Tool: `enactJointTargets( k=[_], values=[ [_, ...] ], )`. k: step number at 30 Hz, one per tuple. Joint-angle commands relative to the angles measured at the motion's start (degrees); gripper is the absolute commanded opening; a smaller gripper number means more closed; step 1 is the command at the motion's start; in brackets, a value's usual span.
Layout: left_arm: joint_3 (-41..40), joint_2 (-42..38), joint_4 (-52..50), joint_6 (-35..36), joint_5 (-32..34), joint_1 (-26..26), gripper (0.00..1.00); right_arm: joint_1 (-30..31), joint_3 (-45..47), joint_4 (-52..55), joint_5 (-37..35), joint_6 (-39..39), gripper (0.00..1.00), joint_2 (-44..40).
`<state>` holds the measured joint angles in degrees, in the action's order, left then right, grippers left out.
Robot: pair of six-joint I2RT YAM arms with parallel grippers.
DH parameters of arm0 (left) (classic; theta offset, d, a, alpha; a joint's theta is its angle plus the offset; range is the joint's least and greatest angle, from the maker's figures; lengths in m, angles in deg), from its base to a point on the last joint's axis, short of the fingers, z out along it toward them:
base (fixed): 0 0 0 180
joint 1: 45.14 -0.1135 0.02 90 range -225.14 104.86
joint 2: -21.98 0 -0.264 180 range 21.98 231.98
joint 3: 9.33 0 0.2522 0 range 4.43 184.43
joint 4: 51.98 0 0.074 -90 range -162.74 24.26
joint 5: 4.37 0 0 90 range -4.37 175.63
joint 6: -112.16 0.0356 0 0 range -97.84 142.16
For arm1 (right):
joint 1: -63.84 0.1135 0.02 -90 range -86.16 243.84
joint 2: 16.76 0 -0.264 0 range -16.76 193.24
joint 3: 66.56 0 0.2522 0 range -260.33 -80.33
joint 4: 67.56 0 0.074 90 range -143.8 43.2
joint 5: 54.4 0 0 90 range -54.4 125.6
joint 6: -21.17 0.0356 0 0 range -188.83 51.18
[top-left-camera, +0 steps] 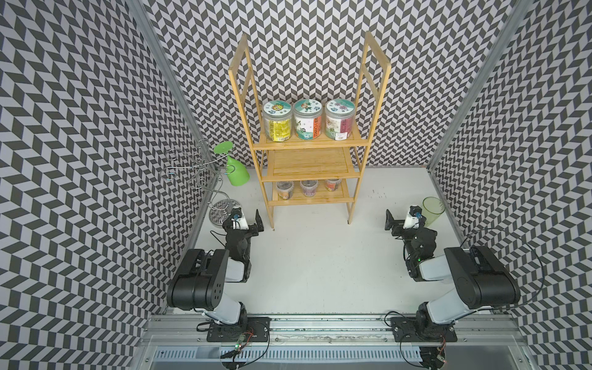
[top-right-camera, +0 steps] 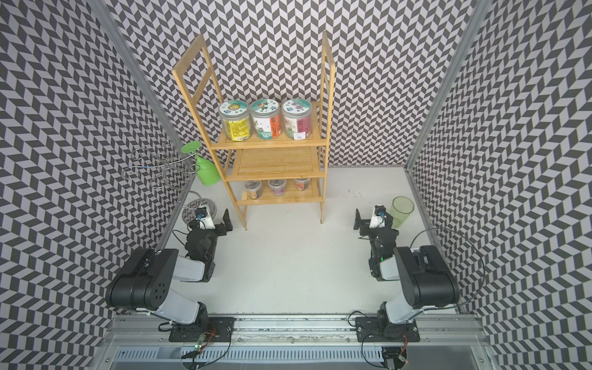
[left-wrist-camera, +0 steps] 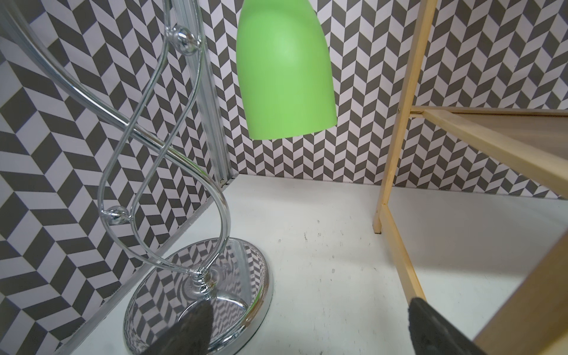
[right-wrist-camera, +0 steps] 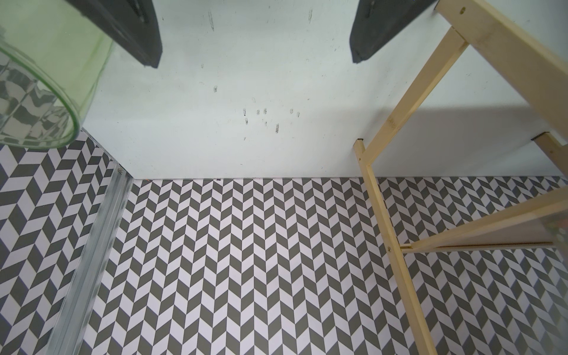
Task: Place the seed container on the shelf
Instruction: Reset both arms
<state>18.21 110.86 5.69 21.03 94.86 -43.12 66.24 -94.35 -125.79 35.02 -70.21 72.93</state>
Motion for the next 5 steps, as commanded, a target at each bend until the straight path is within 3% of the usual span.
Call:
enactJointTargets(
  k=[1, 5],
  values=[
    [0.8, 0.1, -0.1, 0.3, -0.7, 0.2, 0.99, -0.4, -1.2, -1.6, 0.0, 0.5, 0.99, 0.5],
    [0.7, 0.0, 0.0, 0.3, -0.7, 0.2, 1.00, -0.4, -0.9, -2.4, 0.0, 0.4, 0.99, 0.4]
  ],
)
